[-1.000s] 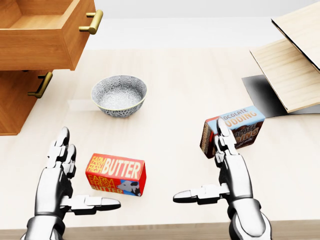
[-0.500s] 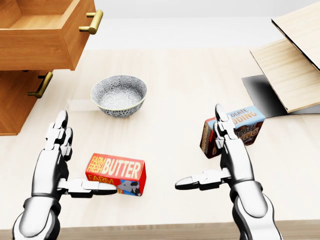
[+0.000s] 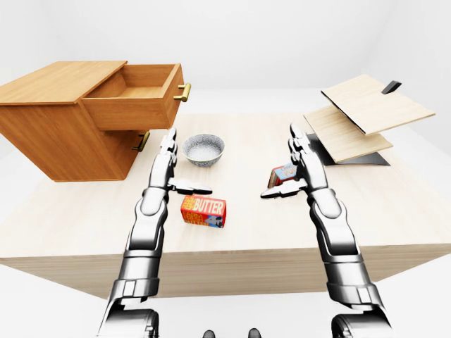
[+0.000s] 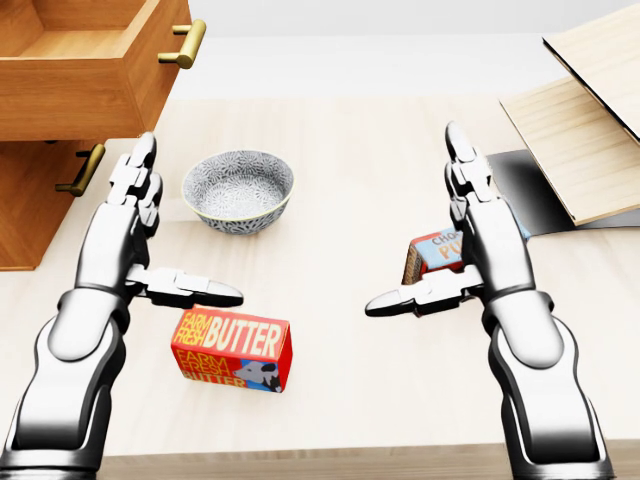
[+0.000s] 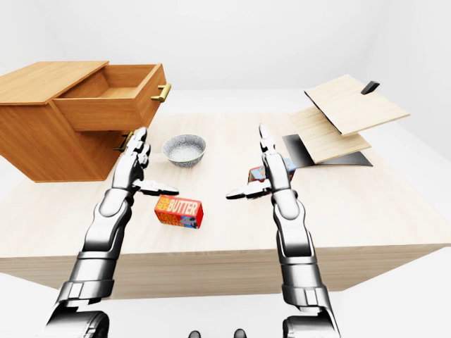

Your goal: Close the top drawer of the cabinet.

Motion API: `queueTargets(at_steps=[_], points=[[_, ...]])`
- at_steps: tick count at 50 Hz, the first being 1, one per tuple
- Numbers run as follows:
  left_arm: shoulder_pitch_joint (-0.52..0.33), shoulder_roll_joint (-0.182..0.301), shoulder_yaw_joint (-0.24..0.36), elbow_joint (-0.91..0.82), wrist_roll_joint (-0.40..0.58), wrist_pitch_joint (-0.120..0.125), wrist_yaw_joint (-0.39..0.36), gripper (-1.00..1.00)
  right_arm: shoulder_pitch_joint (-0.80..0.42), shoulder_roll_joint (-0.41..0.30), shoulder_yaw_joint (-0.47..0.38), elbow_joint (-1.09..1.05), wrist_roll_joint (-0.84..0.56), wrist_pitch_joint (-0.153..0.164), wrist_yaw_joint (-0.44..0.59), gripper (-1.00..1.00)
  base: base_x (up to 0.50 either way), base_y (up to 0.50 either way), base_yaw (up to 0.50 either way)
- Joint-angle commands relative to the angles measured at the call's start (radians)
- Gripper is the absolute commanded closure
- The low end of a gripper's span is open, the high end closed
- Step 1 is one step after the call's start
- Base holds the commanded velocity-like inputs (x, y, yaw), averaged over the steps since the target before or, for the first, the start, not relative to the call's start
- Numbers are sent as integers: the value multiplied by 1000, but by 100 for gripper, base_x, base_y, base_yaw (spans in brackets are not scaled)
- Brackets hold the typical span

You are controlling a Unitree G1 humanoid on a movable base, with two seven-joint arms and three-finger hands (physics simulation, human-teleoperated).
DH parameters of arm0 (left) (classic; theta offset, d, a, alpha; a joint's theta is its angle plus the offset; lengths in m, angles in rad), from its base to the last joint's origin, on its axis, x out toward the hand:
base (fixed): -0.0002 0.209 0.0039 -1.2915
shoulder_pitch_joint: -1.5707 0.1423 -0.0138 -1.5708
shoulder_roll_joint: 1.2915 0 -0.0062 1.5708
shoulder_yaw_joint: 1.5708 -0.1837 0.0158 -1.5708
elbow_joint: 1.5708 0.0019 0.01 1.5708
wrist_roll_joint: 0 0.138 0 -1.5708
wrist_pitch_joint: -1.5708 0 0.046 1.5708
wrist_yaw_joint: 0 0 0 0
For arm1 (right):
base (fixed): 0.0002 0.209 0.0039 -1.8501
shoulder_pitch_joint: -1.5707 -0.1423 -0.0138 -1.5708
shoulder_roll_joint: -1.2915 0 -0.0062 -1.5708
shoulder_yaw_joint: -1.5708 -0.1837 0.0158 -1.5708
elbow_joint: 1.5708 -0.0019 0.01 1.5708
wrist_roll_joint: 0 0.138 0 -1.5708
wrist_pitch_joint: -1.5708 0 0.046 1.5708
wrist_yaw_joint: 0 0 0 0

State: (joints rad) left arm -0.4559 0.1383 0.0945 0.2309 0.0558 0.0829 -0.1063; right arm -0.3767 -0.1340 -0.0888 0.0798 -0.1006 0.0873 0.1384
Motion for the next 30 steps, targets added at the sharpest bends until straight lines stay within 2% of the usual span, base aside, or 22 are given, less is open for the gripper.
queueTargets(at_steps=[1, 9, 14, 30], points=[[-196, 32, 3, 97, -25, 4, -18, -100, -129, -58, -34, -22, -10, 0, 26, -100, 0, 0, 0], [-253, 43, -3, 27, -36, 4, -63, -100, -186, -107, -57, -26, -1, 0, 36, -100, 0, 0, 0], [-290, 47, 4, 53, -50, 4, -67, -100, -221, -126, -64, -28, -8, 0, 36, -100, 0, 0, 0], [-259, 44, 0, 18, -40, 4, -58, -100, -239, -136, -61, -4, -10, 0, 46, -100, 0, 0, 0]])
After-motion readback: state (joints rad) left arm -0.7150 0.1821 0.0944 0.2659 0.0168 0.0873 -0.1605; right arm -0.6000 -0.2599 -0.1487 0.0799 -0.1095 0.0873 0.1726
